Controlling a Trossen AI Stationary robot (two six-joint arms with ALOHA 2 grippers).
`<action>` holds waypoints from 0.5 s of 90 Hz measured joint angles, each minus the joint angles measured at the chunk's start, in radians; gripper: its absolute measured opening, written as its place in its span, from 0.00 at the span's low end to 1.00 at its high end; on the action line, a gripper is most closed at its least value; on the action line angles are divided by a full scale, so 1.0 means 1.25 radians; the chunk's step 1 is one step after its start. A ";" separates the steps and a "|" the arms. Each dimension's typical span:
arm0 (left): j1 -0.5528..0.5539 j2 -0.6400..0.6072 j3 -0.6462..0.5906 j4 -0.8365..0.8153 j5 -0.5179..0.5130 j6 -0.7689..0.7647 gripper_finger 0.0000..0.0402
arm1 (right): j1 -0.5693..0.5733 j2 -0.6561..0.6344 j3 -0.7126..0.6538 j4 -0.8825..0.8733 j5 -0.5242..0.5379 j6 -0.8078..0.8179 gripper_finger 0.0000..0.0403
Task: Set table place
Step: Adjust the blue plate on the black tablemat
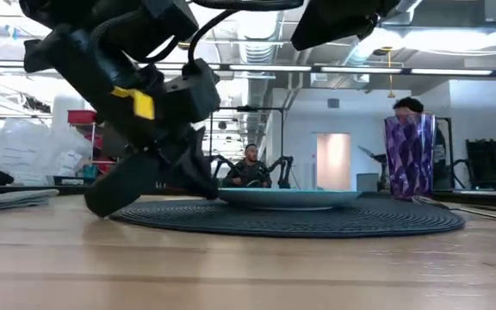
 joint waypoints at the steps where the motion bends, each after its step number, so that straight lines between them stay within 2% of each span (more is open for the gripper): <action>1: 0.000 0.000 0.000 0.001 0.000 0.002 0.01 | 0.000 0.000 0.000 0.001 0.000 0.000 0.15; 17: 0.001 0.000 0.000 0.017 0.002 0.002 0.09 | -0.001 0.000 0.000 0.004 0.000 0.000 0.21; 32: 0.000 0.000 0.000 0.031 -0.016 -0.006 0.18 | -0.001 0.000 0.000 0.003 0.000 0.000 0.23; 45: -0.003 0.000 0.000 0.051 -0.027 -0.022 0.20 | -0.001 0.000 0.000 0.003 0.000 0.000 0.23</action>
